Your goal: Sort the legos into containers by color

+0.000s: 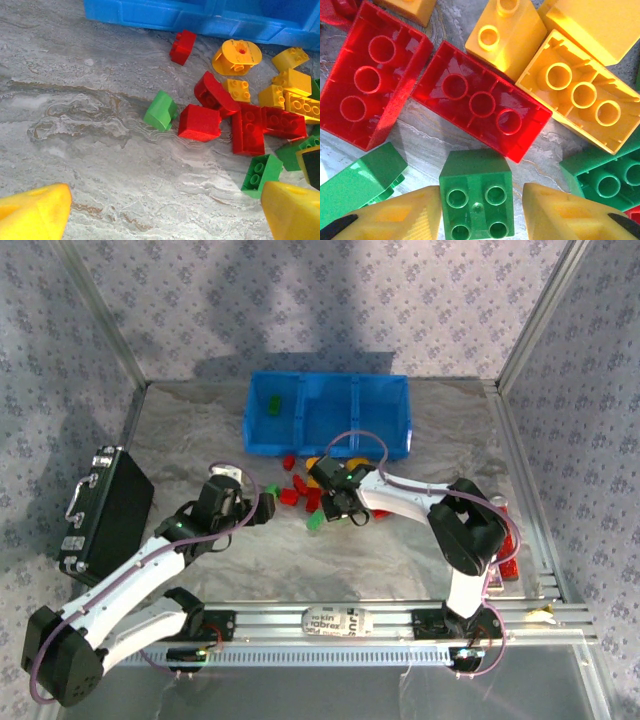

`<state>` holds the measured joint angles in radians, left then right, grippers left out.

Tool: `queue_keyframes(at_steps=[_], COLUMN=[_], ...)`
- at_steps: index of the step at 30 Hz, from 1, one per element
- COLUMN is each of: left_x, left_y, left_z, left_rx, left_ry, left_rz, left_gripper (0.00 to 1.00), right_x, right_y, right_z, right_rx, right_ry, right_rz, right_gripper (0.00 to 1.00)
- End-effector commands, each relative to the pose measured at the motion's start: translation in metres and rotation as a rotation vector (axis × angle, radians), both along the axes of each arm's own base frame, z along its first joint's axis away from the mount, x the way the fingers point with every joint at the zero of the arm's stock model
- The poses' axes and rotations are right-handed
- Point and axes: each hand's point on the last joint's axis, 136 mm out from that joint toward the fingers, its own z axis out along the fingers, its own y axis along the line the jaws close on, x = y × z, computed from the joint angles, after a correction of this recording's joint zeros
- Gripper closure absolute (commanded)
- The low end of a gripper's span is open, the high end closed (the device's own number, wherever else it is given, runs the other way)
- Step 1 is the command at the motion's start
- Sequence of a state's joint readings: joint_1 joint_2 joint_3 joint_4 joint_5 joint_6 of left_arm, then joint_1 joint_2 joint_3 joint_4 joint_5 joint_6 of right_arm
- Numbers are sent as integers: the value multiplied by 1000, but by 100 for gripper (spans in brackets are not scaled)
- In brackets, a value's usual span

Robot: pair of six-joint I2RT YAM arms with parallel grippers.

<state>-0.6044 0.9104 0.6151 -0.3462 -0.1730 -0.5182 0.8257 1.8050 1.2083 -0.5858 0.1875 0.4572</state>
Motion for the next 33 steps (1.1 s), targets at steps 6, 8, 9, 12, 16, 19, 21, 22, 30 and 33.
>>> queue_keyframes(at_steps=[6,8,9,12,16,19,21,22,30,33], left_x=[1,2,2,3,3,1,-2,-4,-19,-23], left_y=[1,2,1,2,-1,-1,-1,-1,-10,-13], left_z=[5,6,7,8,10,11,12,12,6,5], left_rx=[-3,0,2,14,19,18,10,3,-8,-1], left_ry=[-21,-24,-29,-33,-31,-25,-22,-23,-4,-1], left_rz=[12,13,11,9,-11,-19,-23,-27,-66,-81], left_gripper=[3,3,4,4,3,4,5,5,6,7], right_x=[-3,-2,0,9,38,65,86,96,175,191], right_y=[-2,-3,-3,-3,-2,0,0,1,-7,-5], right_z=[-6,1,8,31,62,86,102,110,132,126], right_rx=[-33,-30,-17,30,76,105,115,113,141,144], right_ry=[25,12,-2,-44,-93,-125,-149,-159,-193,-160], right_rz=[-16,-28,-34,-40,-33,-31,-30,-28,-92,-81], right_gripper=[64,68,68,68,68,68,68,68,60,30])
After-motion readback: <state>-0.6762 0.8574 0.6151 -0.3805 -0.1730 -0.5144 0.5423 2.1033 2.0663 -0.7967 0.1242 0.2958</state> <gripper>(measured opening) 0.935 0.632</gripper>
